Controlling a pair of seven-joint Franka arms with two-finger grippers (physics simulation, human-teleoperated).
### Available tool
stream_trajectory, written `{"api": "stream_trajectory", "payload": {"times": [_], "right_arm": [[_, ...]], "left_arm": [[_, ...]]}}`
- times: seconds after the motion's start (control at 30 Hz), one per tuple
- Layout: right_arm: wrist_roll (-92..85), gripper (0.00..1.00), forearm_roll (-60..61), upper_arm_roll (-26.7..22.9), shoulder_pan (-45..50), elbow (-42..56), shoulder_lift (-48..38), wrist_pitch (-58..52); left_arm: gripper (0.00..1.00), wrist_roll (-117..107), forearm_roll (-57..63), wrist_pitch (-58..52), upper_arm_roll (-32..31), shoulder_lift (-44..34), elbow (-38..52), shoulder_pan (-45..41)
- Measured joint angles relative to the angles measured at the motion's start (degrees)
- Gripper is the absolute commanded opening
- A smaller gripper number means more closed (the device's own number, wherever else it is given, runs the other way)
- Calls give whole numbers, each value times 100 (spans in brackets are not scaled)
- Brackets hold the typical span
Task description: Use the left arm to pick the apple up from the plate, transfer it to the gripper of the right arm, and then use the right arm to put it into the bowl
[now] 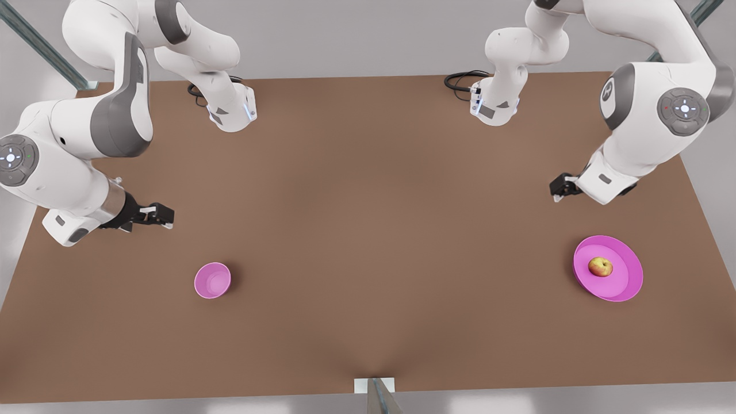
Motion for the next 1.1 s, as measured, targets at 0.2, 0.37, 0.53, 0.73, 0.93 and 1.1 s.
{"api": "stream_trajectory", "payload": {"times": [0.2, 0.37, 0.53, 0.73, 0.93, 1.1], "right_arm": [[2, 100, 1, -33, -27, -1, 15, 25], [-1, 100, 2, -35, -33, -1, 18, 34], [-3, 100, 7, -35, -37, -1, 18, 38], [-5, 100, 8, -35, -40, -1, 19, 41], [-18, 100, 9, -35, -79, -1, 26, 42], [-35, 100, 9, -35, -87, -1, 26, 42]], "left_arm": [[100, 143, -416, 1073, 788, 982, -432, 541], [100, 770, -1200, 2302, 1368, 1762, -718, 873], [100, 1390, -1500, 3054, 1598, 2159, -928, 1022], [100, 2232, -2005, 3648, 1828, 2710, -989, 1173], [100, 2870, -2105, 4010, 1828, 3258, -994, 1295], [100, 3260, -2128, 4256, 1827, 3522, -993, 1302]]}}
